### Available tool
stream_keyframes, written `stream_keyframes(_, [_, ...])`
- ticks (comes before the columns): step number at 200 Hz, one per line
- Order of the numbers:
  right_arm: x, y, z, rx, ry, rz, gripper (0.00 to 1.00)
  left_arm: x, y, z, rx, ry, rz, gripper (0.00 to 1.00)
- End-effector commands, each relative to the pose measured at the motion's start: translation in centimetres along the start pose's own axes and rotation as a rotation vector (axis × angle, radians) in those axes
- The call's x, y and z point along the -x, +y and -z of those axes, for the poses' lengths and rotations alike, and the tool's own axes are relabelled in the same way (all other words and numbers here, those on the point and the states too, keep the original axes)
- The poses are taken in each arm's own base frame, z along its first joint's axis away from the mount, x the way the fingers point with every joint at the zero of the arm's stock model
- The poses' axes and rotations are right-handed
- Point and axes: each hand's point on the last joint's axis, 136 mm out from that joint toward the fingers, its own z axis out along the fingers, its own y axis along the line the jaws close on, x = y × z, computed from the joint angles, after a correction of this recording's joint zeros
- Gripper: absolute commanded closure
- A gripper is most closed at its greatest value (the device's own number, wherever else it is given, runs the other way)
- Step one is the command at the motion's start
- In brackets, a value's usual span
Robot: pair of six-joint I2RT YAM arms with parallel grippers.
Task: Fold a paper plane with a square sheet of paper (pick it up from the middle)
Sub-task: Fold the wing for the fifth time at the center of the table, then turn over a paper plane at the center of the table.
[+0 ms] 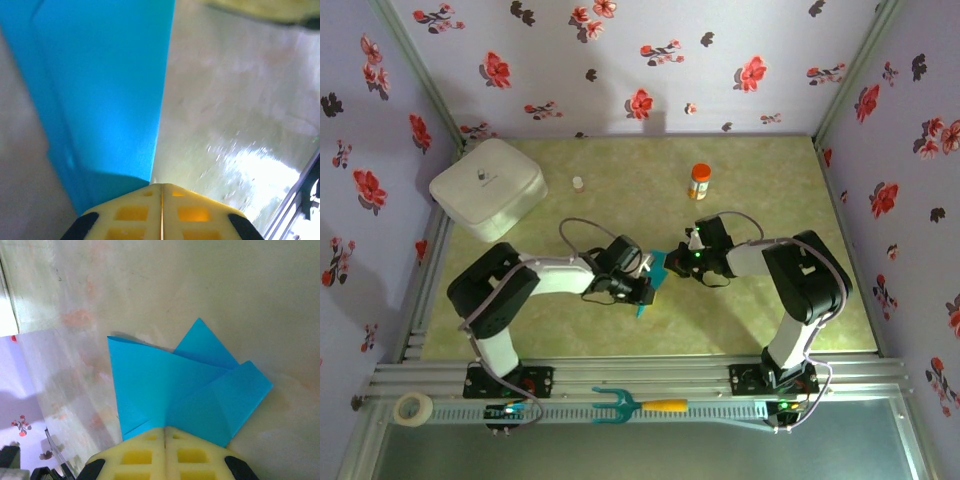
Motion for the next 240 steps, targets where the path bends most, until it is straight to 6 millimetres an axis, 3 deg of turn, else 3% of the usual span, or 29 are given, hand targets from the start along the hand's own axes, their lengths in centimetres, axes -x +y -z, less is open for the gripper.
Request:
stream_keyframes(1, [-0.6,-4.1,-0.5,-0.143,0.005,-0.062,1.0,-3.4,1.7,1.0,0.087,0.082,-0.003,0.9])
stream_keyframes(34, [-0.5,-3.6,-0.5,-0.124,0.009,-0.059,1.0,-5.2,2.7,2.1,0.124,0.081,0.012,0.92])
stream_keyframes(60, [-0.3,-2.2,-0.6,-0.065,0.013,-0.046,1.0,-5.2,1.4,2.9,0.087,0.053,-0.022,0.94])
stream_keyframes(94, [0.2,1.9,0.3,0.062,0.025,0.014,0.94,-1.9,-0.7,5.4,0.026,-0.115,-0.055,0.95])
stream_keyframes(115, [0.7,3.6,2.3,0.058,-0.022,0.058,0.85,0.7,0.0,6.7,0.02,-0.202,0.002,0.92])
stream_keyframes(145, [0.2,3.0,4.5,-0.016,-0.073,0.071,0.75,3.8,1.0,7.2,-0.003,-0.267,0.069,0.83])
stream_keyframes(175, [-1.3,1.9,5.1,-0.016,-0.078,0.028,0.74,5.9,1.2,6.2,-0.036,-0.264,0.104,0.77])
stream_keyframes(240, [-3.8,1.3,4.7,0.005,-0.041,-0.001,0.74,5.7,2.0,3.7,-0.059,-0.184,0.143,0.74])
